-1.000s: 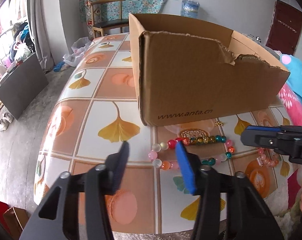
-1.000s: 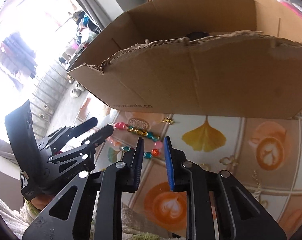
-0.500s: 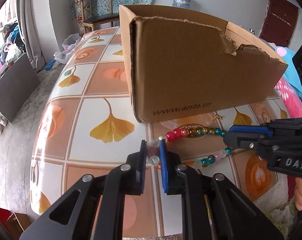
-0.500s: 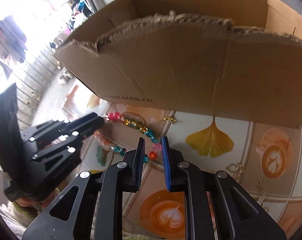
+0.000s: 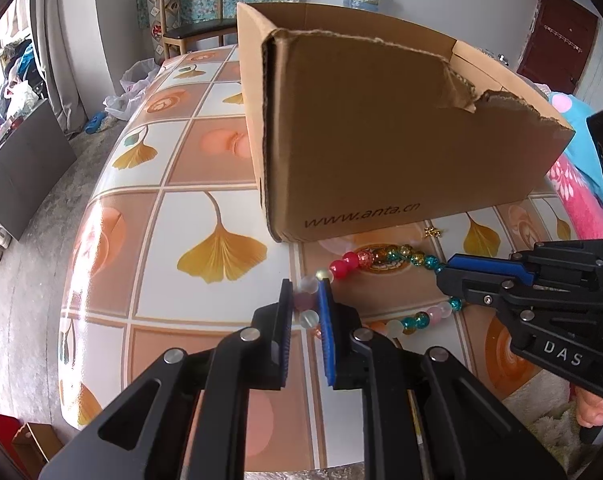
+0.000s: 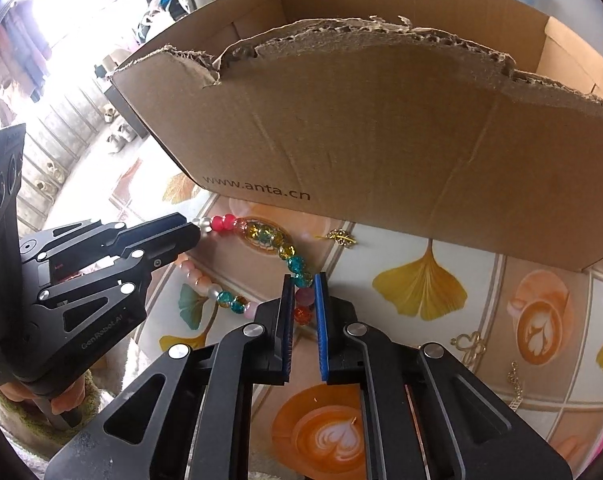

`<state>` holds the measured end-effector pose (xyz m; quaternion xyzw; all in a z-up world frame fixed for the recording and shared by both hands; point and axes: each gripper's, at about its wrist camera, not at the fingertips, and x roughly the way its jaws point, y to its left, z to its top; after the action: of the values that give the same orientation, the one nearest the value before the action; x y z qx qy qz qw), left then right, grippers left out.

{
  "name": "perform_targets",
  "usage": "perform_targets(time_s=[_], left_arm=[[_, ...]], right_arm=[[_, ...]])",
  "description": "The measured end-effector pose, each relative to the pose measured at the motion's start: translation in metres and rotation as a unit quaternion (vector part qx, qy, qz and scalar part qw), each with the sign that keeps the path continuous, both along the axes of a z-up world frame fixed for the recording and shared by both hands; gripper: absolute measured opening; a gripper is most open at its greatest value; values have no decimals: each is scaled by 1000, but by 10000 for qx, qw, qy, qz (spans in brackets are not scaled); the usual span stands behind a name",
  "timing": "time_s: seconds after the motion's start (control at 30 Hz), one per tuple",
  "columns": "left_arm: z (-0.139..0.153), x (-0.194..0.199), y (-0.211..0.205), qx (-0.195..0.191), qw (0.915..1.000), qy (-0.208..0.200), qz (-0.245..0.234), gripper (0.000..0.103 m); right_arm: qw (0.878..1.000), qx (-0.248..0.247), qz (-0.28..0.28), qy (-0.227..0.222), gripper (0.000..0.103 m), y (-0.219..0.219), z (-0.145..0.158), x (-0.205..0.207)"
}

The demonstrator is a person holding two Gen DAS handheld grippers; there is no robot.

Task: Organize jewelry
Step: 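Grasp the multicolour beaded bracelet with the right tool, then lift the beaded bracelet with the right tool and carry it over the box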

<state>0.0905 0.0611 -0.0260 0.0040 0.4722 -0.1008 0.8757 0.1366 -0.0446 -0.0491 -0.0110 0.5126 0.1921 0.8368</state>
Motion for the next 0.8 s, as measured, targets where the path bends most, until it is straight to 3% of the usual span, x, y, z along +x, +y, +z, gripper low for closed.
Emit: perform_targets(time_s=[0.23,0.7,0.8], left_arm=[[0,2,4,-231,9997,112,-33,20],[0,1,-7,145,9999,-53,-54,20],[-1,-1,-9,269,9995,-145,-54,13]], right_arm=[[10000,63,-26,16,8,-8,1,0],[9999,53,-17,-91,8,-18,5,-1],[9999,41,-5,-133,8,-18,5,-1]])
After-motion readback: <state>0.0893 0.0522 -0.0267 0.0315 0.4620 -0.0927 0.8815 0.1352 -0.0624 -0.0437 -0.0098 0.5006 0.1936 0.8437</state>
